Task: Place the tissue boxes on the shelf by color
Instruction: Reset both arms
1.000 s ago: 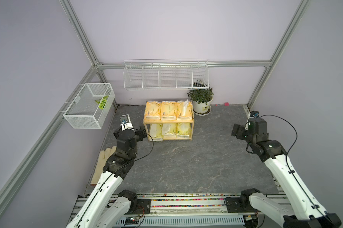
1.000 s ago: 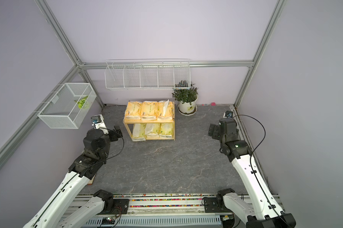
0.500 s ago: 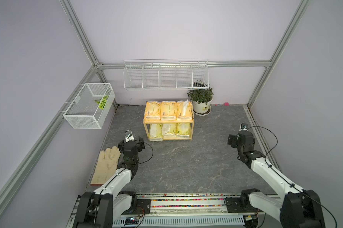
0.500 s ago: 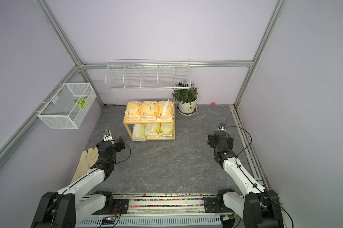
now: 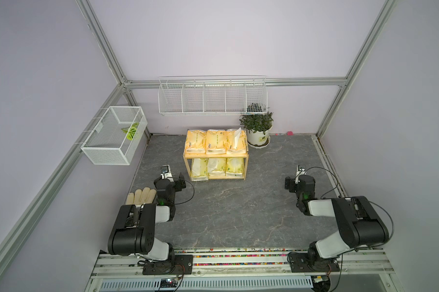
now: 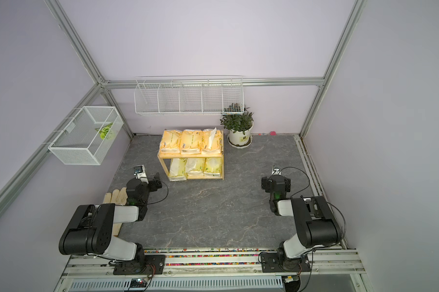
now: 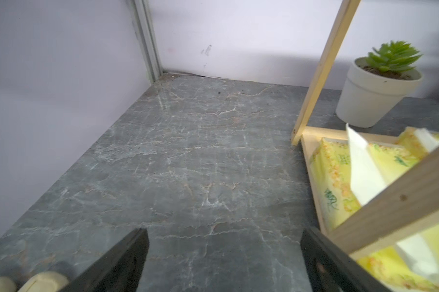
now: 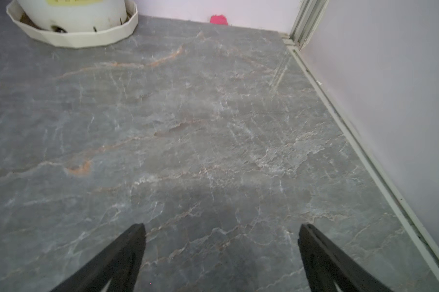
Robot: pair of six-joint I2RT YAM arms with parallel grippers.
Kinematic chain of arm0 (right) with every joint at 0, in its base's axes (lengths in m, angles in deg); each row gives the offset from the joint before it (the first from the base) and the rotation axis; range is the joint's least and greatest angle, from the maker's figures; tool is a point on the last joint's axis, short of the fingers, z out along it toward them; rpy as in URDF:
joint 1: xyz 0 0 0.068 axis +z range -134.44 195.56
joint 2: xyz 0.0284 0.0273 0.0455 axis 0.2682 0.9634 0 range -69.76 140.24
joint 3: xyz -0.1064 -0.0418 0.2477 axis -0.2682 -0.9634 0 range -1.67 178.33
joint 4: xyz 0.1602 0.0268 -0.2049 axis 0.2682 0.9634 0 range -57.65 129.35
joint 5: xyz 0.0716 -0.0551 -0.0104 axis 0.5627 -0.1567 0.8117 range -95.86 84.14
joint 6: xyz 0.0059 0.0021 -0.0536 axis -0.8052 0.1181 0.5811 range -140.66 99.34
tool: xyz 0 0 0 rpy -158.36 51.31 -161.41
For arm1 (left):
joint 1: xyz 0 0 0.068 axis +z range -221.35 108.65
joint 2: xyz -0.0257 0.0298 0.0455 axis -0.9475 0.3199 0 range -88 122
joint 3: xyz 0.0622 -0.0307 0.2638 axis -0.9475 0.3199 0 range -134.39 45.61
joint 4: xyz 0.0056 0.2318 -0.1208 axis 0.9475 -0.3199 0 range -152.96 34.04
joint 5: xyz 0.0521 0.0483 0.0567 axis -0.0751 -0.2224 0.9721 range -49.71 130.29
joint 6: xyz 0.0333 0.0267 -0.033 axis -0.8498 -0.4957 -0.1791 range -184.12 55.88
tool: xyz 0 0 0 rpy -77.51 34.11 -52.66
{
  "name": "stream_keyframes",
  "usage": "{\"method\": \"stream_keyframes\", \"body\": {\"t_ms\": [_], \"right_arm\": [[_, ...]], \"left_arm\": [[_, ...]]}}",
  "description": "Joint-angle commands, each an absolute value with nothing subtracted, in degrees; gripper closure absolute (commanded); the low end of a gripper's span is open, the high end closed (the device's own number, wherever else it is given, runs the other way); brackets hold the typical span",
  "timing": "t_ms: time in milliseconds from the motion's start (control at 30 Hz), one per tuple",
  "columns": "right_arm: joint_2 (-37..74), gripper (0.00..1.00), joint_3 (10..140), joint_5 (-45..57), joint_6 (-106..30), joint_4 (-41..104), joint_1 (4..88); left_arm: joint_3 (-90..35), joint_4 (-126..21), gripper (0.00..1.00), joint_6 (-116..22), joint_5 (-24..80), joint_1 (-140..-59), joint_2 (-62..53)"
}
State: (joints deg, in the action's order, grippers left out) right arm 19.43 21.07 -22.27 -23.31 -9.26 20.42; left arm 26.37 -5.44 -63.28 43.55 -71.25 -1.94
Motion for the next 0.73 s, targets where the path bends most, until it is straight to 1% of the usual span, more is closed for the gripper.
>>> {"method": "stream_keyframes", "body": {"t_ms": [0, 700], "right_arm": [[18.0, 0.01, 21.9, -17.9, -23.1, -13.9, 19.2], [17.6, 0.01, 21.7, -17.8, -23.0, -13.8, 19.1]], "left_arm": [[24.1, -6.2, 0.00, -62.2, 35.7, -68.9, -1.8], [24.2, -5.7, 0.00, -62.2, 35.8, -68.9, -1.8]]}}
